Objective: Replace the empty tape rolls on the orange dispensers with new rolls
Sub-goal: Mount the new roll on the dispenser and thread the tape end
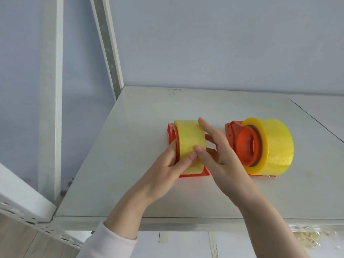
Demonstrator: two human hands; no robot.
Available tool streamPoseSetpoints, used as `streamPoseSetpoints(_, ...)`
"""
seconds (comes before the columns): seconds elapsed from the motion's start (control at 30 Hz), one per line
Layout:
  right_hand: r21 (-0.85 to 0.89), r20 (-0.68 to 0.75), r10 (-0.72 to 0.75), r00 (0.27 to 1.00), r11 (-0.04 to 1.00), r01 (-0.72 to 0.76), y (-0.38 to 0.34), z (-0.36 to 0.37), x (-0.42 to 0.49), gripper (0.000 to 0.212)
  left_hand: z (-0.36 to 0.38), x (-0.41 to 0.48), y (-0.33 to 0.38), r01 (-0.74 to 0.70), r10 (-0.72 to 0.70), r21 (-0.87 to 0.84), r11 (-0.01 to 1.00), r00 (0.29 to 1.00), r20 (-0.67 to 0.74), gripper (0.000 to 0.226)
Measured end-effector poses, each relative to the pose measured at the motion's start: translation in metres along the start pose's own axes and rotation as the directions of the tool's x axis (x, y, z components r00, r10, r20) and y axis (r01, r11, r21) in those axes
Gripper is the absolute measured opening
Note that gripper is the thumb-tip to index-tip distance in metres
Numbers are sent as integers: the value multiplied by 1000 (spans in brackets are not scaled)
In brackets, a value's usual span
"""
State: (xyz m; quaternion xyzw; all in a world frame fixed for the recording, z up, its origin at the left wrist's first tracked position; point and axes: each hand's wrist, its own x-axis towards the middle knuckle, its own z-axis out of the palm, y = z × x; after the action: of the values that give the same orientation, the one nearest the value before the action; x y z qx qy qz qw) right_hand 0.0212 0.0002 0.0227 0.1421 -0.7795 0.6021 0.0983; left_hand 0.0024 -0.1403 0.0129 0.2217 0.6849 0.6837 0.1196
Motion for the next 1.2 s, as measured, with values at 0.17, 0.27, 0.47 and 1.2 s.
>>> streamPoseSetpoints(0.17, -182, -46, -84, 995, 981, 74, -4, -4, -2, 44, -1, -4, -3, -38, 39, 16, 999, 996, -79, 37)
streamPoseSetpoints(0.27, -354, 1, -125, 992, 928, 117, -12, -14, 6, 39, -1, -6, -3, -34, 34, -3, 999, 996, -78, 35)
streamPoseSetpoints(0.47, -537, 56, -188, 981, 822, 189, -23, -29, 23, 27, 1, -6, 1, -44, 45, 11, 999, 998, -51, 50)
streamPoseSetpoints(1.2, -516, 254, -443, 860, 689, 508, -20, -34, 25, 24, 1, -2, 11, 7, -7, -73, 997, 1000, -6, 70)
